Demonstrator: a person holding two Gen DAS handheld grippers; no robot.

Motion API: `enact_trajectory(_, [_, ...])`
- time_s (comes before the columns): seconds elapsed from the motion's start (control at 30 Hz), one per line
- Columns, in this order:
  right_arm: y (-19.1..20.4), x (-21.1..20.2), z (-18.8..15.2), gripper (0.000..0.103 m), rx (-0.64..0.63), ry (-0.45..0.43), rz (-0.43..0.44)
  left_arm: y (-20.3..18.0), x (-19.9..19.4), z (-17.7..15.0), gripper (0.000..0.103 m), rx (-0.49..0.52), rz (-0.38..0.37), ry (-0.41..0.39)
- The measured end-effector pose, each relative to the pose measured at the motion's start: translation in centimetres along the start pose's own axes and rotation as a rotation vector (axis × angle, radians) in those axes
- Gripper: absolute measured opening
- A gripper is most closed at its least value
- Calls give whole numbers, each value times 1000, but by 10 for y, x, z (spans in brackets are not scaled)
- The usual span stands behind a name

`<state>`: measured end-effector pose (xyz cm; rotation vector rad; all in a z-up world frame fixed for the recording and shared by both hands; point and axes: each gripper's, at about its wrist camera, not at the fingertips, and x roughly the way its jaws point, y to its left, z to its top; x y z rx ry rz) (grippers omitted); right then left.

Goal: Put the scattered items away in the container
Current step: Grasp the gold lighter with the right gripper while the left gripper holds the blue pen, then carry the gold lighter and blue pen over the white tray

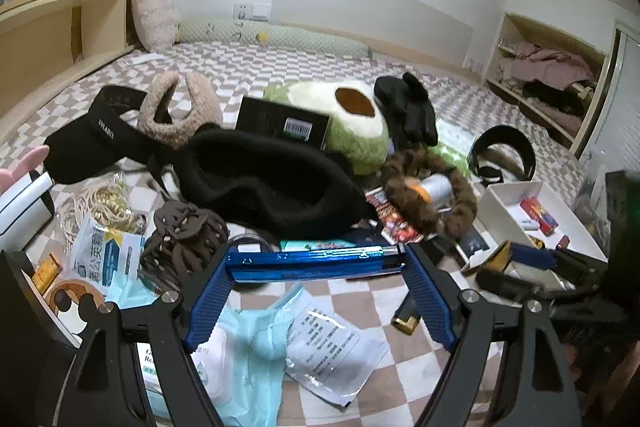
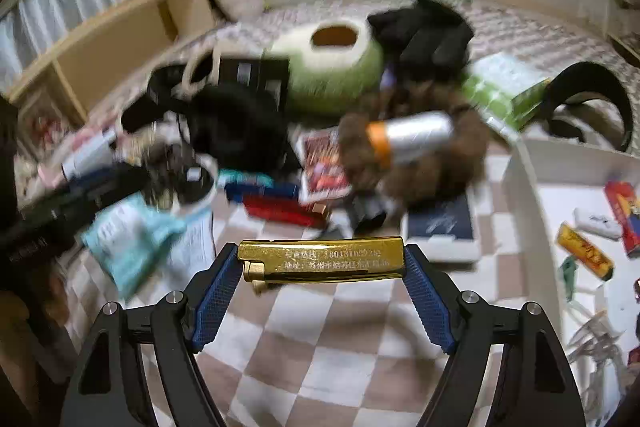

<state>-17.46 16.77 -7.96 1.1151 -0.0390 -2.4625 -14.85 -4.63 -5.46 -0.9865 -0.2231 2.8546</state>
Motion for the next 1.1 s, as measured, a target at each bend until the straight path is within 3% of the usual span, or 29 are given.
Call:
enact_trajectory(0.17, [-16,-22,9,81,47,-91,-23,-8,-6,6,83,-2,-3,-46])
enact_trajectory(0.63, [-71,-95,19,81,154,-342,-203,-50,-10,23,83,15,-64,-114])
enact_trajectory(1.1, [-143,-144,5,81,369,-436,-272,-153,10,36,83,97,-189,-106])
